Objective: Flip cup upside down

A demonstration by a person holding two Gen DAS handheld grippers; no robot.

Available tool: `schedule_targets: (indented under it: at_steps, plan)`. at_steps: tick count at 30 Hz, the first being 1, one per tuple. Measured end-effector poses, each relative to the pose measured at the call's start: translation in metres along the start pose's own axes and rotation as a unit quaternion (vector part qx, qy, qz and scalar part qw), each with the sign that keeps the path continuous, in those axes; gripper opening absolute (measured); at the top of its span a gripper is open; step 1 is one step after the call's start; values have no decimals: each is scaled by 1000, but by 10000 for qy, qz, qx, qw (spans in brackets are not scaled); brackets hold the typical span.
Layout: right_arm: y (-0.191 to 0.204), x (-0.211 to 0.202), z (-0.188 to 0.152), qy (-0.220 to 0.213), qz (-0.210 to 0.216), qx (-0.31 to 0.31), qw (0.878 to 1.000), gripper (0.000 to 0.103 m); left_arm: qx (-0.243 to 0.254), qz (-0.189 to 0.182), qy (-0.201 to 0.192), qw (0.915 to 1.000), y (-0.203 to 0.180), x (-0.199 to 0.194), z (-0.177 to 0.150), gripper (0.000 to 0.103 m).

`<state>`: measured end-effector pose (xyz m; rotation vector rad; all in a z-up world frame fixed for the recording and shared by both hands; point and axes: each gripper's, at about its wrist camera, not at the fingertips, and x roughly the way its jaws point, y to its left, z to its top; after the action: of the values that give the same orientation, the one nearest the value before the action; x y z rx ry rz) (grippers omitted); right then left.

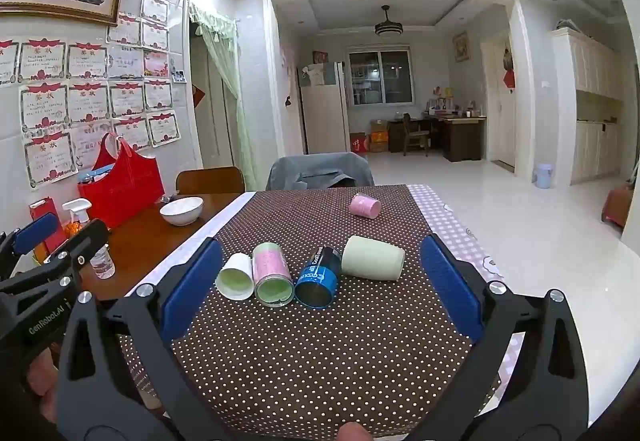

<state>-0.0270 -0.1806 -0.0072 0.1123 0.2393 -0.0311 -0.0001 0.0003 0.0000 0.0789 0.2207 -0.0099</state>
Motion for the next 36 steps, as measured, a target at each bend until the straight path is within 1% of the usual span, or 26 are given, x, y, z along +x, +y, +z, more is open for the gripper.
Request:
schedule_targets:
  at_steps: [17,27,28,36]
  plan:
    - [0,0,2,-10,4,22,10000,97,23,-23,35,10000,0,2,0,81]
    - [0,0,0,-17,5,30,10000,97,54,-46,44,10000,3,4,10,81]
    - [-1,1,3,-15,7,31,10000,97,69,-47,43,10000,-2,2,2,81]
    - [-2,1,3,-21,5,33,10000,97,85,-33,31,10000,-1,3,3,81]
